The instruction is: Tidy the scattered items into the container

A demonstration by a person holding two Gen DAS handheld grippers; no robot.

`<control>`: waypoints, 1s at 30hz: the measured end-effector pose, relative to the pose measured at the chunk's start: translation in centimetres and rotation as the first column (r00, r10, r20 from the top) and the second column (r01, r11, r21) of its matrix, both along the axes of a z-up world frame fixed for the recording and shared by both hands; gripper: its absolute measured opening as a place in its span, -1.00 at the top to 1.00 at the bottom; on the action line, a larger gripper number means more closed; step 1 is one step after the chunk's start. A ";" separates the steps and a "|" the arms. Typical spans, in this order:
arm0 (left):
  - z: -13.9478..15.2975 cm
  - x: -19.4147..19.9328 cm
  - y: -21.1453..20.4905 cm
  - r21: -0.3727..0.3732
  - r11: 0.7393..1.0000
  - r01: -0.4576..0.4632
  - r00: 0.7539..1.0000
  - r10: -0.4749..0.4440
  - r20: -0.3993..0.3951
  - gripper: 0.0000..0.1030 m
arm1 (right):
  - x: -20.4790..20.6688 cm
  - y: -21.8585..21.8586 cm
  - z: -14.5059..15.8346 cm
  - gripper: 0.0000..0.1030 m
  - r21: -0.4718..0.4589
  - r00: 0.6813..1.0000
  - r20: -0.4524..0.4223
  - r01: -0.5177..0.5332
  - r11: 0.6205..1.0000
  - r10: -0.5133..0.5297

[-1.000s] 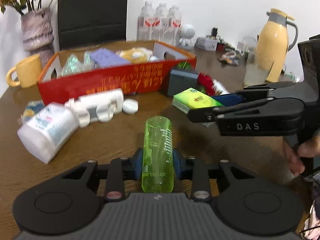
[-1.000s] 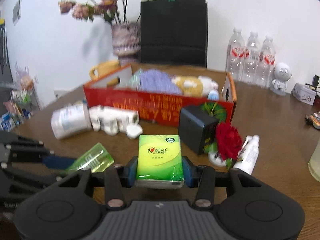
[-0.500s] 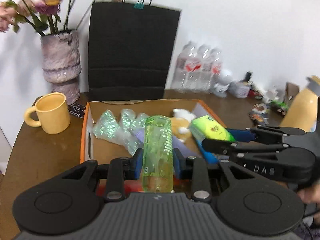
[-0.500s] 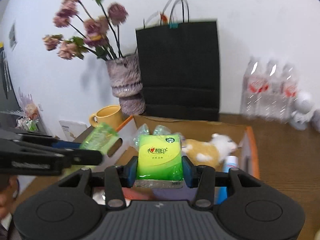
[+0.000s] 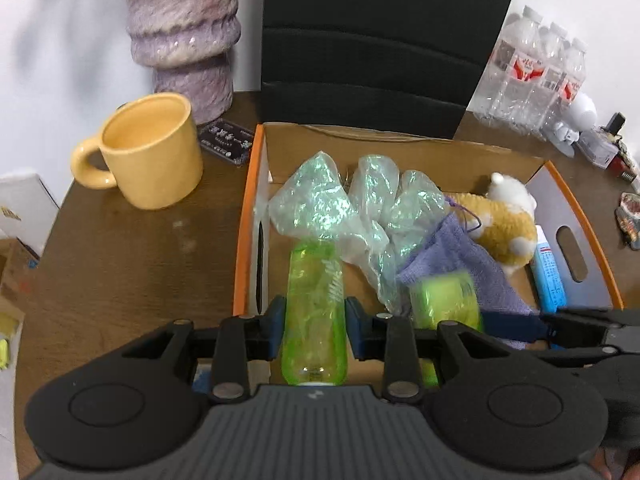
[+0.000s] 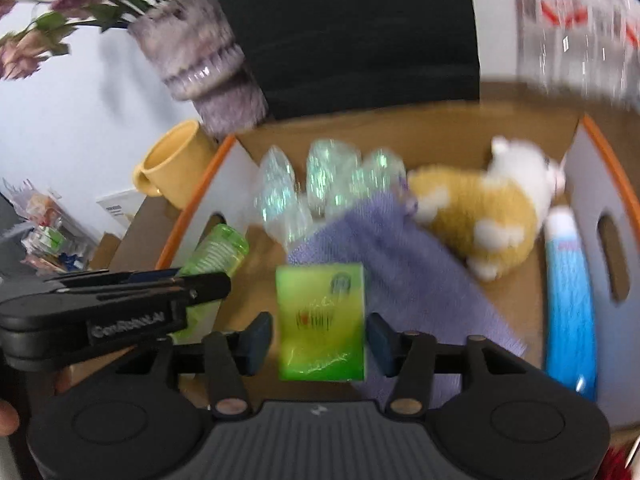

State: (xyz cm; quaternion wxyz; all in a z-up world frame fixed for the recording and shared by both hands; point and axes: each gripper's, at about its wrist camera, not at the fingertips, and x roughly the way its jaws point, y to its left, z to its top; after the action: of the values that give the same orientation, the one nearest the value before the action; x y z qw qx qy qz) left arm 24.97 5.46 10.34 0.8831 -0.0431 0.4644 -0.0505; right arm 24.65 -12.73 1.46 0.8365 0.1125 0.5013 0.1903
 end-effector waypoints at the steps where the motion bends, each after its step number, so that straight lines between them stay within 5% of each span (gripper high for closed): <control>1: 0.2 -0.3 0.3 -0.023 1.000 -0.003 1.000 0.004 0.013 -0.28 | -0.2 -0.2 0.0 -0.46 0.016 1.000 -0.005 -0.010 1.000 0.010; 4: 1.3 -0.6 0.9 -0.103 0.995 0.016 1.000 -0.013 0.027 -0.37 | -0.8 -0.6 0.4 -0.54 0.037 0.999 -0.019 -0.028 0.999 0.029; 9: 3.0 -1.8 -0.1 0.003 0.999 0.038 0.999 -0.038 0.037 -0.42 | -1.3 -1.1 2.4 -0.63 -0.068 0.999 -0.037 -0.036 0.997 0.034; 14: 3.7 -3.2 -0.2 0.024 0.998 0.057 0.998 -0.057 -0.009 -0.48 | -2.1 -2.1 3.6 -0.69 -0.197 0.994 -0.105 -0.048 0.979 0.028; 24: 4.5 -6.2 -1.7 0.130 0.991 0.043 0.999 -0.040 -0.027 -0.83 | -4.6 -5.0 5.5 -0.81 -0.272 0.992 -0.130 -0.031 0.962 -0.005; 30: 3.9 -5.8 -2.1 0.081 0.996 0.042 0.998 -0.038 -0.054 -0.96 | -4.7 -5.6 5.5 -0.85 -0.311 0.992 -0.124 -0.050 0.949 0.011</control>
State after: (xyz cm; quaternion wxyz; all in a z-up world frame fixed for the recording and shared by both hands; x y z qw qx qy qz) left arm 19.20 3.38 14.21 0.8705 0.0013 0.4899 -0.0479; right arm 19.98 -18.30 6.99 0.8089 -0.0183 0.5765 0.1140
